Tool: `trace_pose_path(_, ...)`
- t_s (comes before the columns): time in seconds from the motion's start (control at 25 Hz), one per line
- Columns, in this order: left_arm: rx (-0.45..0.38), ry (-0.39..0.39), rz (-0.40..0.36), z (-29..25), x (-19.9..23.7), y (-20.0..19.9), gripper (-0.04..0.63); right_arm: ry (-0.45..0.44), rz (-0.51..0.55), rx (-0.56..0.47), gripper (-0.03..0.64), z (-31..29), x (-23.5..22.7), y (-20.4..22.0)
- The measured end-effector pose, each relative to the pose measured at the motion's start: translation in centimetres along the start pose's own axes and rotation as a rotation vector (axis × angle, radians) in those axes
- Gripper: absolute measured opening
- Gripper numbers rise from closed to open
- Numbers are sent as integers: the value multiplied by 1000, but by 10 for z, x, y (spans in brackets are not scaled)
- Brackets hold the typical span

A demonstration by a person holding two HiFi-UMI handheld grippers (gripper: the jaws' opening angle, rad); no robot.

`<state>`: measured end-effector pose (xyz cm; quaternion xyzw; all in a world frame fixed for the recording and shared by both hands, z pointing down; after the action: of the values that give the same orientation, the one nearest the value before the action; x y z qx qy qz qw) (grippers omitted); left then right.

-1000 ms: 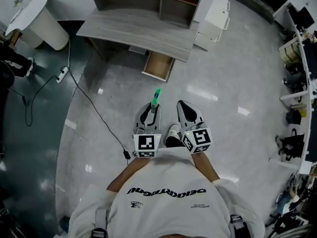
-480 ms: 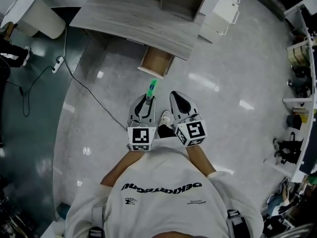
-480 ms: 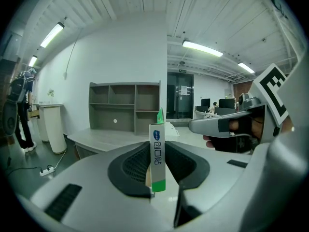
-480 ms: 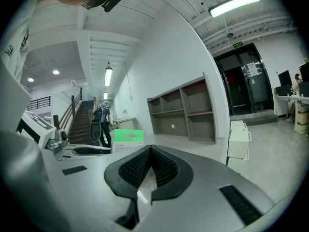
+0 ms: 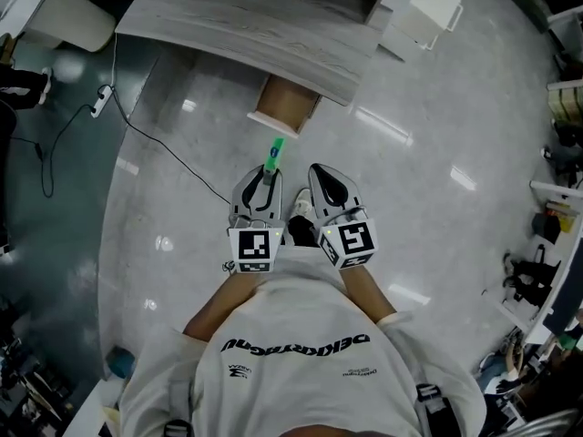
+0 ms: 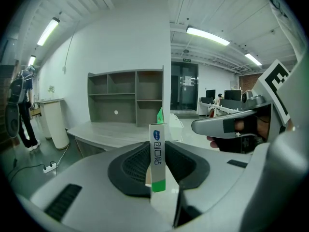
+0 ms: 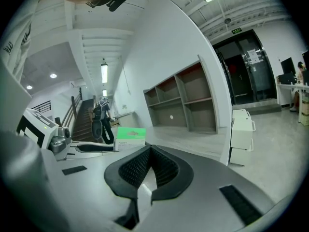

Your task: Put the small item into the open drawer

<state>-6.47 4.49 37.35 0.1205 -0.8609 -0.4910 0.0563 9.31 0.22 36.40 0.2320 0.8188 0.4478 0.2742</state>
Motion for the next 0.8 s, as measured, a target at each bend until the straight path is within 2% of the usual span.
trace_pose_path(0.24,21,-12,28,-17,5,1,101,7,-19,30,29,-10,-16,6)
trace_pose_path(0.44,52,19,11,-31,12,9,101,35,-41,40,29,-19,-22,9)
trace_pose_path(0.8,99,64,33,-66,16,36,101,70,-86,78,29,-37,-33,33)
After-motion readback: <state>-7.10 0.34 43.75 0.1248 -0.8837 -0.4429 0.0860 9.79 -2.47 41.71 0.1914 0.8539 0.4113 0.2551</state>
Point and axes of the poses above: the fingertips, and each gripper's own axes: z backward along the fingers, x to its left, y out of its underside, the point moved 9 cm from there along z, backward along the fingers, and after that the axes turned 9 degrees about x, right-handed, at the moved point
